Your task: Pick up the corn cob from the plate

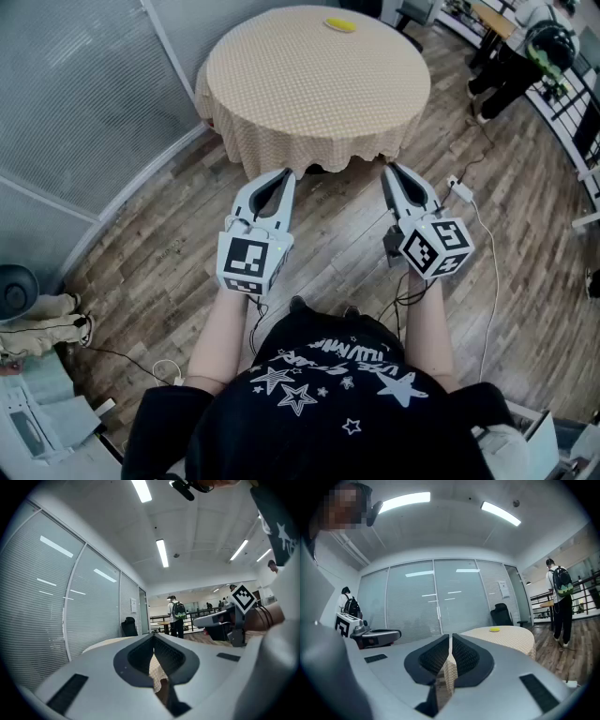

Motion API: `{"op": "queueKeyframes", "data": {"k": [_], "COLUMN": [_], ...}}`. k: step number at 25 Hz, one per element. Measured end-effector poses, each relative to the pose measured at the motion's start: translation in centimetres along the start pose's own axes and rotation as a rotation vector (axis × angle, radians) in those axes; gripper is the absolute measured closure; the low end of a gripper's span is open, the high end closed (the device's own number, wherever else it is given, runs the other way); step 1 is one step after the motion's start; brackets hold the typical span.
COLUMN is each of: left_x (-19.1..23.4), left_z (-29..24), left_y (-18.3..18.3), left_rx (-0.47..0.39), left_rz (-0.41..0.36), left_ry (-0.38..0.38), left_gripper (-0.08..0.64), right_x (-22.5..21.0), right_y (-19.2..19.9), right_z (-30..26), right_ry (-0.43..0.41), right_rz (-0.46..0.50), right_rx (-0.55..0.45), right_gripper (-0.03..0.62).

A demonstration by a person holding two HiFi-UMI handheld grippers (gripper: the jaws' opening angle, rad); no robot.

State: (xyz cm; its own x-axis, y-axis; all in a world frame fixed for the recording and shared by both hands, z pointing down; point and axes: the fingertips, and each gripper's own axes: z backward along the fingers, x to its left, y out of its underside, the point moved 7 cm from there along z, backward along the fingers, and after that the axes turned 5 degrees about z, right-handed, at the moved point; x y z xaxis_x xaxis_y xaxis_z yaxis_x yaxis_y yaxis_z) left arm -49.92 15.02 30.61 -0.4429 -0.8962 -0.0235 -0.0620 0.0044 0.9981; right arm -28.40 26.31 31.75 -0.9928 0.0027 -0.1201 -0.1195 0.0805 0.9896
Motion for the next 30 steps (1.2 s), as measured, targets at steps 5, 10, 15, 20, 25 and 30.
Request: {"op": "queueKeyframes", "data": {"k": [5,10,15,20,25,30], "left_x": [-2.9,-6.5,-9.6,-12.6,-14.6,-15.7], "left_z": [-2.3,-3.1,-4.3,-5.5,-6.7,-7.4], "left_y": [-0.3,-0.2,0.1,0.5,1.3,2.6], "left_rx": [-0.018,0.005,0.029,0.034,0.008,0.028], "left_rz": [0.030,0.013,0.012,0.031,0.058,0.073], "left_ry": [-0.004,-0.008,-0.017,-0.037,-0.099,-0.179], "left_gripper": [0.552,0.552,0.552,0.552,0.551,0.551], "right_x": [-3.0,-5.7,-8.1,-9.6,-12.4,-16.0], "right_y": [-0.1,0.1,0.8,1.3,2.0,3.8], "right_z": [2.3,5.0,6.8,8.0,9.2,10.2], "right_ry": [0.002,-0.002,-0.030,-0.116,-0.149,-0.146], "right_rz": [-0.023,-0.036,-0.058,0.008,0.040,-0.008], "right_rx": [-0.016,-0.021,-0.020,-0.008,-0.004,0.020], "right_gripper": [0.552,0.552,0.552,0.551,0.551,0.549]}}
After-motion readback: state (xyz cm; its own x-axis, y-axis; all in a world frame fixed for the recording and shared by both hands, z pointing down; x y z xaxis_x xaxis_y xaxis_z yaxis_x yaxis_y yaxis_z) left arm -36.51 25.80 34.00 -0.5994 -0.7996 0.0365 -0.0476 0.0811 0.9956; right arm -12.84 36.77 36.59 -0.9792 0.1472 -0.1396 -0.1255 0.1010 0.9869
